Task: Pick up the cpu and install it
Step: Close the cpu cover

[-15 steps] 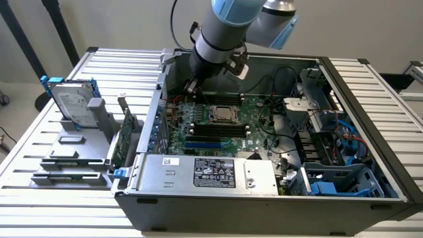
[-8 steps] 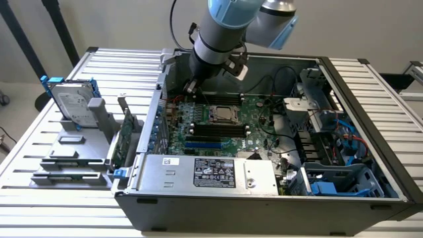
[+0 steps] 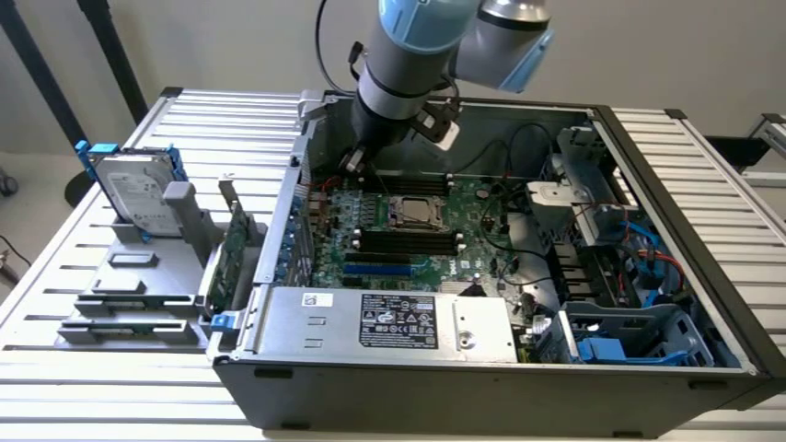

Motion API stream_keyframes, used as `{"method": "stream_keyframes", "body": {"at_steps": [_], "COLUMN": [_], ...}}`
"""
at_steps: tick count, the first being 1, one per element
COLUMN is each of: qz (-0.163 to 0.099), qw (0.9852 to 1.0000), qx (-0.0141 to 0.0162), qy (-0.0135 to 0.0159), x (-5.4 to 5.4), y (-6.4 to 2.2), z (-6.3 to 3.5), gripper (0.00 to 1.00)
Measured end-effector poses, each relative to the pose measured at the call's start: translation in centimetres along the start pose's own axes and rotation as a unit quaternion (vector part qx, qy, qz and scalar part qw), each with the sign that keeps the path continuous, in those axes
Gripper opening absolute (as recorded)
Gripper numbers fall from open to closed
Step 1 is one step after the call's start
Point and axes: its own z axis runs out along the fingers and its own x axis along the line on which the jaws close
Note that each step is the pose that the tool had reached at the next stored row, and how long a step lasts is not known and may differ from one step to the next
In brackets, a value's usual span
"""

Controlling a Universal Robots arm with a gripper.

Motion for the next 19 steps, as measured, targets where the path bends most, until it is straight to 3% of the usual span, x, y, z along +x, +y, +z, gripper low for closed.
{"method": "stream_keyframes", "body": {"at_steps": [6,12,19], "qz": [0.004,0.004,-0.002], "qw": [0.9998,0.9994,0.9979], "qx": [-0.0169,-0.0308,-0.0562], "qy": [0.0104,0.0182,0.0316], "x": [0.1,0.25,0.3], "y": [-0.1,-0.3,-0.37], "z": [-0.18,-0.7,-0.88], "gripper": [0.11,0.11,0.11]}}
